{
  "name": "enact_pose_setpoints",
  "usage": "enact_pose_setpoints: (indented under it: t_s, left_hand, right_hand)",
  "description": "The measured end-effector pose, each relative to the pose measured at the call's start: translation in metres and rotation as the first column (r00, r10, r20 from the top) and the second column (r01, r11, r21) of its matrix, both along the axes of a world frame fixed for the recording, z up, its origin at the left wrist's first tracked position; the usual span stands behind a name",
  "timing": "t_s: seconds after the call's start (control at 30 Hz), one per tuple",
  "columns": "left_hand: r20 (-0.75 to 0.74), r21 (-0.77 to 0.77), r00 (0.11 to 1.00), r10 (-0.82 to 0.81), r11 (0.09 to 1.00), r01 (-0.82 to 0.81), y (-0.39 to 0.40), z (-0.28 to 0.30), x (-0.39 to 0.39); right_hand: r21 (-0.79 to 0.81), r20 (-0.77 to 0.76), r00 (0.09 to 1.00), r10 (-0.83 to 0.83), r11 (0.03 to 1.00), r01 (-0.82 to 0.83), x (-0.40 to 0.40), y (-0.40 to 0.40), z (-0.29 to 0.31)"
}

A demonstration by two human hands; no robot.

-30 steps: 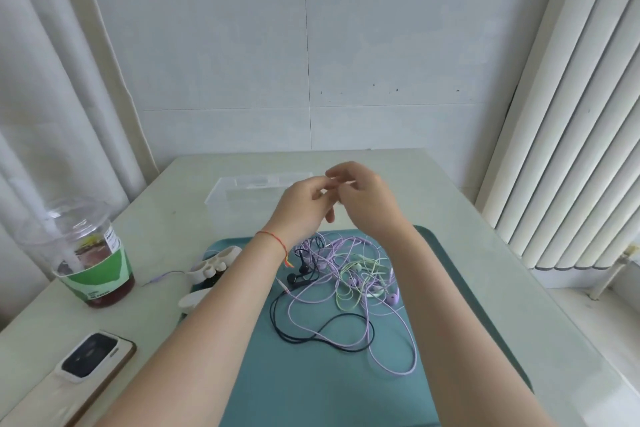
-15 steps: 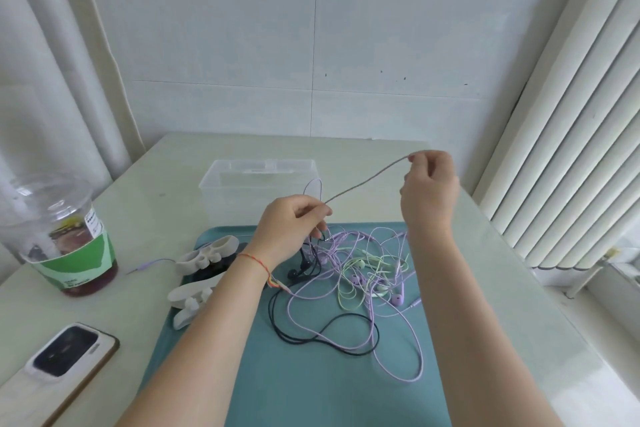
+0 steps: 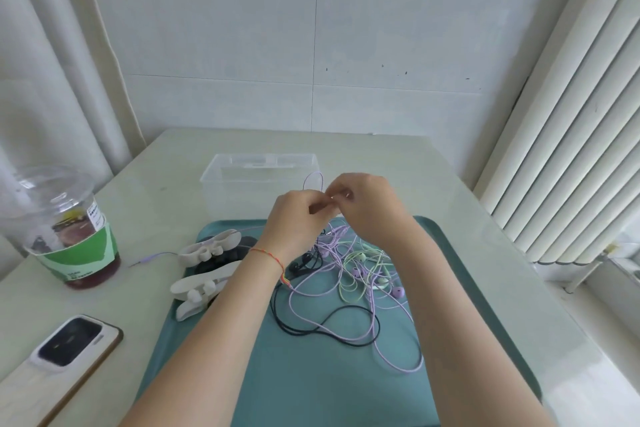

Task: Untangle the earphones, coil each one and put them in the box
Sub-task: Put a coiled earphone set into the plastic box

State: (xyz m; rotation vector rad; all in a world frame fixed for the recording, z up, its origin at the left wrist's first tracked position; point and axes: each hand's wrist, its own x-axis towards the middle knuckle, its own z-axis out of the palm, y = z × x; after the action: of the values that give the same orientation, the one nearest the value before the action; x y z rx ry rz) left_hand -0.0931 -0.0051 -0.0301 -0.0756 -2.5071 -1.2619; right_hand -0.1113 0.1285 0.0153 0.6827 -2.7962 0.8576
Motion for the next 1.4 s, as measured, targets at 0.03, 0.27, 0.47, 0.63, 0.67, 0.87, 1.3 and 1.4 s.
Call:
enact_pose_setpoints:
  t_s: [0.03, 0.27, 0.47, 0.63, 0.67, 0.87, 1.3, 1.4]
  left_hand:
    - [0.007, 0.022, 1.0, -0.009, 1.0, 0.008, 0.0, -0.001, 0.0]
    - [0.04, 0.136, 0.999, -0.027, 0.99, 0.022, -0.004, -0.003, 0.002]
    - [0.029, 0.122, 1.0, 0.002, 0.992, -0.005, -0.005, -0.004, 0.001]
    - [0.019, 0.01, 1.0, -0.023, 1.0, 0.023, 0.002, -0.001, 0.003]
    - [0.017, -0.005, 0.999, -0.031, 1.0, 0.031, 0.002, -0.001, 0.003]
    - [0.03, 0.01, 0.999, -0.027, 1.0, 0.027, 0.001, 0.001, 0.0]
    - [-0.018, -0.072, 0.999, 0.036, 0.997, -0.037, -0.003, 0.0, 0.002]
    - [-0.002, -0.115, 0.999, 0.042, 0.992, -0.042, -0.002, 0.002, 0.002]
  right_hand:
    - [0.029, 0.003, 1.0, -0.012, 0.999, 0.012, -0.001, 0.003, 0.001]
    - [-0.348, -0.137, 0.969, -0.204, 0.926, 0.146, -0.005, 0.012, 0.01]
    - [-0.428, -0.108, 0.833, -0.543, 0.782, 0.453, -0.015, 0.048, 0.017]
    - [-0.212, -0.287, 0.93, -0.23, 0.962, 0.173, -0.006, 0.03, 0.011]
    - [-0.175, -0.281, 0.95, -0.133, 0.981, 0.086, -0.003, 0.024, 0.011]
    - [0.073, -0.004, 1.0, -0.023, 0.997, 0.023, -0.002, 0.012, -0.002]
    - [-0.239, 0.026, 0.919, -0.392, 0.891, 0.387, -0.007, 0.042, 0.019]
    - [-0.091, -0.063, 0.983, -0.174, 0.982, 0.168, 0.004, 0.036, 0.025]
